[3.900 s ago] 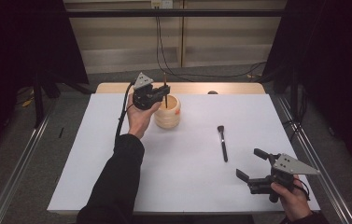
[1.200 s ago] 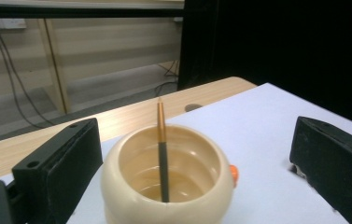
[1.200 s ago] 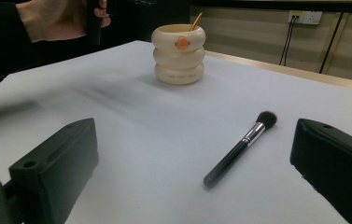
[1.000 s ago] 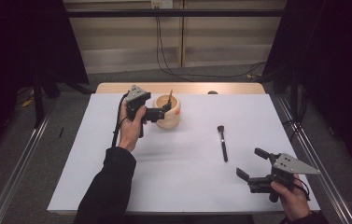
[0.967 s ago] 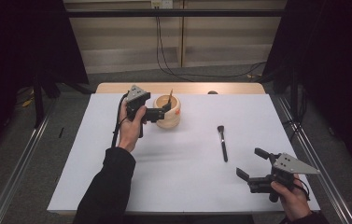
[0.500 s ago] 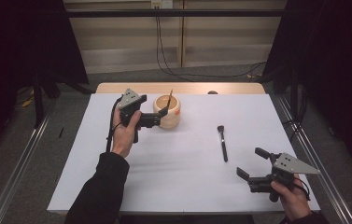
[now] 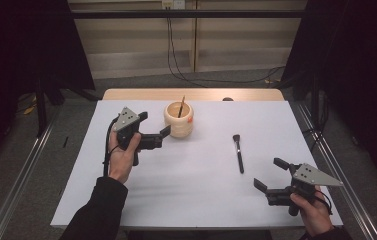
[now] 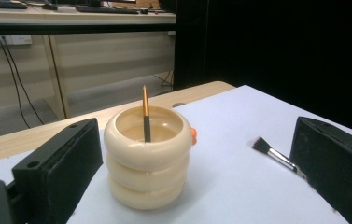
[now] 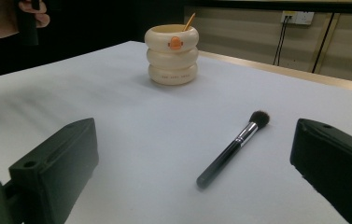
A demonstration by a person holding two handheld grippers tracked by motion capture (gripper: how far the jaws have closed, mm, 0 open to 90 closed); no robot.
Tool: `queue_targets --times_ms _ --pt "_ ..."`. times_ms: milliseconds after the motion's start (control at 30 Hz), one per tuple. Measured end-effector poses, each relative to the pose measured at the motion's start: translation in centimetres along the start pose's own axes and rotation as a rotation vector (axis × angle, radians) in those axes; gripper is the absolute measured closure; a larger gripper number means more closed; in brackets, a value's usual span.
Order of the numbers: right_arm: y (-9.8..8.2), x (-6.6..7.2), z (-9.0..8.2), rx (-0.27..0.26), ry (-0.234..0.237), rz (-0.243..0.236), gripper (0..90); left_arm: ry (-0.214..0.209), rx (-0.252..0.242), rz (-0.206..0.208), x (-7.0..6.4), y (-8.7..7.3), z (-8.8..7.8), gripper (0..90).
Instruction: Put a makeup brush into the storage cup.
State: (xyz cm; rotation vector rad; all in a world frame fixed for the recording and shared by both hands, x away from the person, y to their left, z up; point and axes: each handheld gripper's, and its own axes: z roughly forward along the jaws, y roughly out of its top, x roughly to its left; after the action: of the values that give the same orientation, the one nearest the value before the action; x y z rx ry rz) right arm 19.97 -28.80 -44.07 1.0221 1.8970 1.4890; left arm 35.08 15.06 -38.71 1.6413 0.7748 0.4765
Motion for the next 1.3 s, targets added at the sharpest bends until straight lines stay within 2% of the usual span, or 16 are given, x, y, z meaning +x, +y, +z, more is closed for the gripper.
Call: queue_targets --times_ms 167,267,333,400,467,600,667,767,800,867,900,1000,1100,1200,1233,1300 --pt "0.0 0.0 0.0 0.002 -0.003 0.001 0.5 0.0 -0.006 0.005 -0.2 -0.6 -1.2 2.0" --pt "0.0 0.0 0.0 -0.003 -0.007 0.006 0.6 0.013 -0.005 0.035 -0.3 -1.0 -1.9 2.0" --pt "0.0 -0.1 0.0 -0.001 -0.008 0.008 0.7 -0.001 -0.013 0.009 -0.3 -1.2 -2.4 2.0" --pt "0.0 -0.1 0.1 -0.008 -0.009 0.006 1.4 0.005 -0.026 0.007 -0.5 -1.4 -2.9 2.0" --pt "0.0 -0.1 0.1 -0.008 -0.009 0.004 1.4 -0.002 -0.022 0.01 -0.7 -1.7 -3.4 2.0" --pt "0.1 -0.1 0.1 -0.011 -0.019 -0.002 1.4 0.008 -0.012 0.025 -1.2 -2.3 -4.2 2.0" --pt "0.1 -0.2 0.0 -0.009 -0.016 -0.002 1.4 -0.005 -0.031 0.009 -1.4 -2.4 -4.7 2.0" --pt "0.1 -0.2 0.1 -0.01 -0.02 -0.002 1.2 -0.002 -0.035 0.012 -1.6 -2.7 -5.4 2.0" --pt "0.1 -0.2 0.1 -0.012 -0.02 -0.004 1.1 0.012 -0.032 0.015 -1.8 -2.8 -5.7 2.0" --pt "0.1 -0.2 0.1 -0.01 -0.024 -0.002 1.0 0.0 -0.047 0.005 -2.0 -3.0 -6.2 2.0" --pt "0.1 -0.2 0.1 -0.013 -0.027 0.007 1.0 0.006 -0.042 0.018 -2.0 -3.1 -6.5 2.0" --pt "0.1 -0.2 0.1 -0.013 -0.032 0.007 1.1 0.008 -0.054 0.011 -2.3 -3.7 -7.4 2.0" --pt "0.1 -0.2 0.1 -0.013 -0.029 0.008 1.0 0.034 -0.063 -0.001 -2.6 -4.4 -8.1 2.0" --pt "0.1 -0.1 0.1 -0.015 -0.033 0.013 1.0 0.057 -0.068 0.004 -2.8 -5.3 -8.9 2.0" --pt "0.1 -0.2 0.1 -0.014 -0.031 0.005 1.0 0.058 -0.052 -0.001 -3.0 -5.6 -9.1 2.0" --pt "0.1 -0.2 0.1 -0.012 -0.027 -0.001 1.0 0.053 -0.053 -0.004 -3.1 -5.9 -9.5 2.0"
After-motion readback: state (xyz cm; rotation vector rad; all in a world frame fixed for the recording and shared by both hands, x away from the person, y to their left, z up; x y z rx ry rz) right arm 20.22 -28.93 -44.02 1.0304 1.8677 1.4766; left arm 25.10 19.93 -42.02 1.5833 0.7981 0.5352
